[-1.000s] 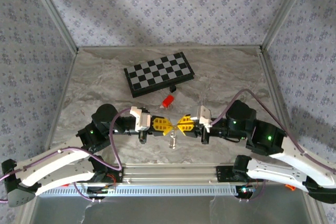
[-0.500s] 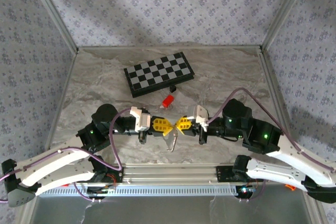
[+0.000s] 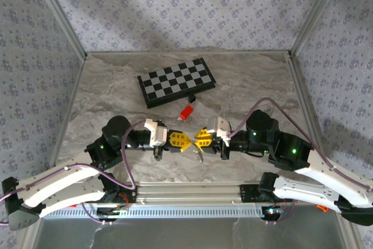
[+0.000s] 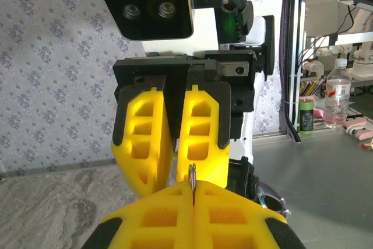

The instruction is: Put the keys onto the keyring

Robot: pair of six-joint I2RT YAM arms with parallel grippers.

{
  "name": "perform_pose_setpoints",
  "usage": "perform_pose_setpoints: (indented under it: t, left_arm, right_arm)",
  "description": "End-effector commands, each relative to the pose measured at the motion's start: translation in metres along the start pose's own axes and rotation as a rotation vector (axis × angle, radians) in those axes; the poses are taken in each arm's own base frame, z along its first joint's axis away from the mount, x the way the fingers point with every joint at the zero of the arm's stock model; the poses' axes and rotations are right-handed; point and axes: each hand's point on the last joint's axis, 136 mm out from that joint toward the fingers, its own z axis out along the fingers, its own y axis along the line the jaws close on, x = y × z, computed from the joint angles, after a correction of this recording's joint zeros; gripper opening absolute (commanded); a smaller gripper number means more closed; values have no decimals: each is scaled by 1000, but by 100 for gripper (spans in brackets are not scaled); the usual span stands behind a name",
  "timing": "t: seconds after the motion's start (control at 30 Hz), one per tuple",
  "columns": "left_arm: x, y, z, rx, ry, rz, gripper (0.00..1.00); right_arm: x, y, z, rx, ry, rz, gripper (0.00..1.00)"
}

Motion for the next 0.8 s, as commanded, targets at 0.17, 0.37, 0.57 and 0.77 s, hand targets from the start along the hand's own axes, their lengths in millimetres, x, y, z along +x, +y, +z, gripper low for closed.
perform_pose_setpoints:
  t: [0.17,0.37,0.57,0.77]
  left_arm:
    - [-29,-9,-7,31,-90,54,0]
    - [-33,-11,-8,40,-98,58,0]
    - [-35,-11,-8,39,-100,58,0]
    - [-36,-11,-7,40,-97,60,0]
  right_arm:
    - [3,0,-8,19,-32,21,29]
    - [6,3,-2,-3,-39,31,32]
    - [7,12,4,-66,-51,47,40]
    - [8,16,4,-88,-63,60,41]
